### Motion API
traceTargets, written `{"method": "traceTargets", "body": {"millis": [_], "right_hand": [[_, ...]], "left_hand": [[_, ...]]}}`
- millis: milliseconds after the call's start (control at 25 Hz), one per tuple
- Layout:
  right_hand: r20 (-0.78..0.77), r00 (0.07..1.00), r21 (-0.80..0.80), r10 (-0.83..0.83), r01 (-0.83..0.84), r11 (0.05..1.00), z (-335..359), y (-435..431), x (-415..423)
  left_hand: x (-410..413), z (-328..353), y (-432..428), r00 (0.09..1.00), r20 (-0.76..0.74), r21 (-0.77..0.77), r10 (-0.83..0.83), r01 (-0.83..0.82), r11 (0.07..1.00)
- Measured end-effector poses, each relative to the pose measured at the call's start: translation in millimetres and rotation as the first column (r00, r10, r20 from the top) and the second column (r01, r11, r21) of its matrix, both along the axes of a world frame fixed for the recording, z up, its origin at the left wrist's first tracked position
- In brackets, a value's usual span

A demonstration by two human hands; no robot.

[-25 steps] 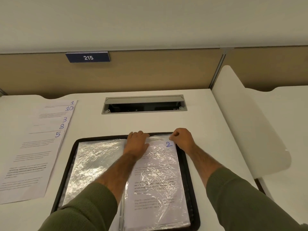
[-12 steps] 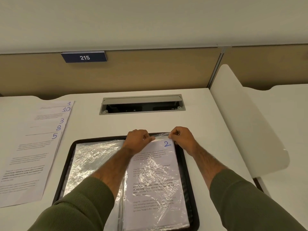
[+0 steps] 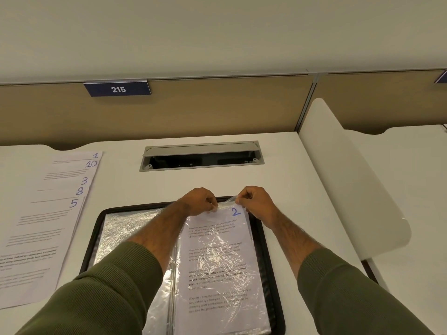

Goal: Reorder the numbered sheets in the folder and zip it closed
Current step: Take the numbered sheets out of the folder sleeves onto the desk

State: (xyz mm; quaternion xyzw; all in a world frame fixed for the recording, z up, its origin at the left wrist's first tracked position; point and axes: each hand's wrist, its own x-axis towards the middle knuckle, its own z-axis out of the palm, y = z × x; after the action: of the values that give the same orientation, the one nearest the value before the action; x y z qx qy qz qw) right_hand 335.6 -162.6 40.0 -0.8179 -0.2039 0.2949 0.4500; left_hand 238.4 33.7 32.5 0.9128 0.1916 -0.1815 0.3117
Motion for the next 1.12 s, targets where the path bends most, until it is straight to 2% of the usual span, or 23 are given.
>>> {"method": "traceTargets", "body": {"millis": [280,760,960,1120], "right_hand": [[-0.037,0.999,-0.005,0.019,-0.019,1.000,-1.6,0.9,0.8],[-0.139,0.990,0.046,-0.026,0.033,0.998,1.4,3.0,-2.2],[-0.116,0.993,0.034,-0.028,0.032,0.999,-0.7,5.8,0.7],[-0.036,0.994,0.036,-0.108,0.109,0.993,-2.3,7.5,7.9]], "left_hand": [[1.7,-1.0,4.3,0.997,-0.061,-0.011,-0.039,0.038,0.999],[0.1,2.8,0.4,0.997,-0.064,0.002,-0.037,0.037,0.999],[2.1,0.4,-0.3,0.998,-0.049,0.006,-0.039,0.039,0.999],[7.4,4.8,3.7,1.000,0.017,0.110,-0.025,0.023,0.994]]}}
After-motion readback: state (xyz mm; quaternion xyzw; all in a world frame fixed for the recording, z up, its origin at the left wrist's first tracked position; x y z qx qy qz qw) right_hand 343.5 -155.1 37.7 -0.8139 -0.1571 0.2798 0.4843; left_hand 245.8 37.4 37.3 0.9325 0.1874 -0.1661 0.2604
